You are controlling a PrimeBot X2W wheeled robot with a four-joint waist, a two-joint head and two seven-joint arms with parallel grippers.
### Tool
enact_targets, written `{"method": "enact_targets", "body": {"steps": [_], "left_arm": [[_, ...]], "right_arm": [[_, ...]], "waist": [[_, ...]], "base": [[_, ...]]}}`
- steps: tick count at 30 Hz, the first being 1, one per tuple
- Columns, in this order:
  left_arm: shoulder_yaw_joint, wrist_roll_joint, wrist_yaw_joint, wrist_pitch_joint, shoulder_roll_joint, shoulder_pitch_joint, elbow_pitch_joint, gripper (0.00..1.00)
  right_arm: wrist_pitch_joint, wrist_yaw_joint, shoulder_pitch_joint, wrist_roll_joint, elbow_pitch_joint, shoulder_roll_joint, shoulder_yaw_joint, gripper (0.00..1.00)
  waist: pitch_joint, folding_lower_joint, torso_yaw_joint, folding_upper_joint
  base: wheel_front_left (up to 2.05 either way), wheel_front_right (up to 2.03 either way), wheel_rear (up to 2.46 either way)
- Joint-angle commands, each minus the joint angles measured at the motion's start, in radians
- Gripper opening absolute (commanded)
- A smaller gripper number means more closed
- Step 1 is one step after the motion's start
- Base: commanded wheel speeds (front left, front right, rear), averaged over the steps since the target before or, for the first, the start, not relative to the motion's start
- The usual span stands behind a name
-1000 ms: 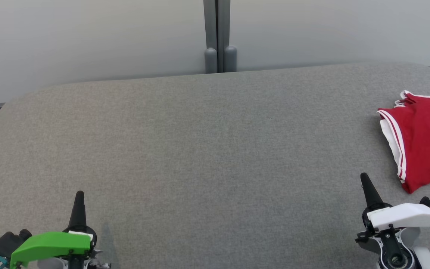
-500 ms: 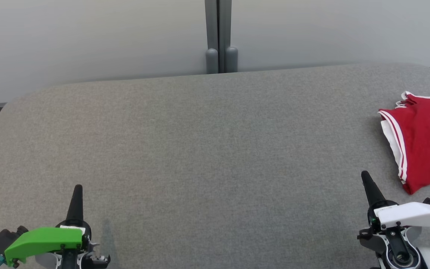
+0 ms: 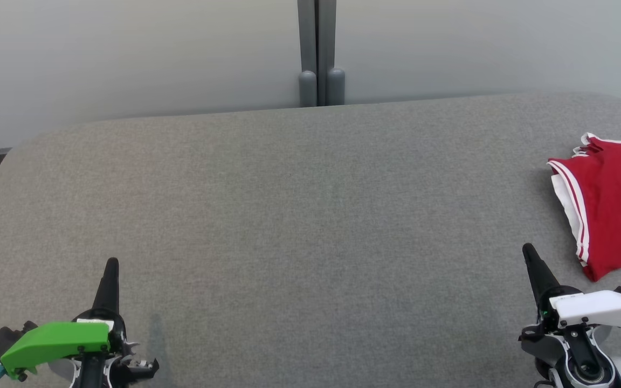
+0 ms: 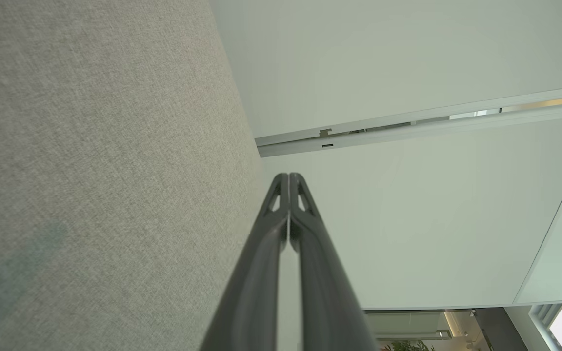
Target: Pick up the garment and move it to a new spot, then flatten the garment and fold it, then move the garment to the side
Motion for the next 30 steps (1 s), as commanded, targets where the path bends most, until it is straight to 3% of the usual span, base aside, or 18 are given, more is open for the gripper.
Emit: {"method": "enact_targets", "body": {"steps": [1, 30], "left_arm": [[0.007, -0.021, 0.000, 0.006, 0.008, -0.018, -0.006, 0.00], [0.019, -0.176, 0.005, 0.052, 0.008, -0.035, -0.021, 0.00]], "right_arm": [[0.008, 0.000, -0.002, 0.021, -0.011, -0.006, -0.005, 0.00], [0.052, -0.001, 0.000, 0.185, -0.027, -0.007, -0.020, 0.00]], "waist": [[0.000, 0.0000, 0.000, 0.0000], [-0.004, 0.0000, 0.007, 0.0000]], "base": [[0.00, 0.00, 0.00], [0.00, 0.00, 0.00]]}}
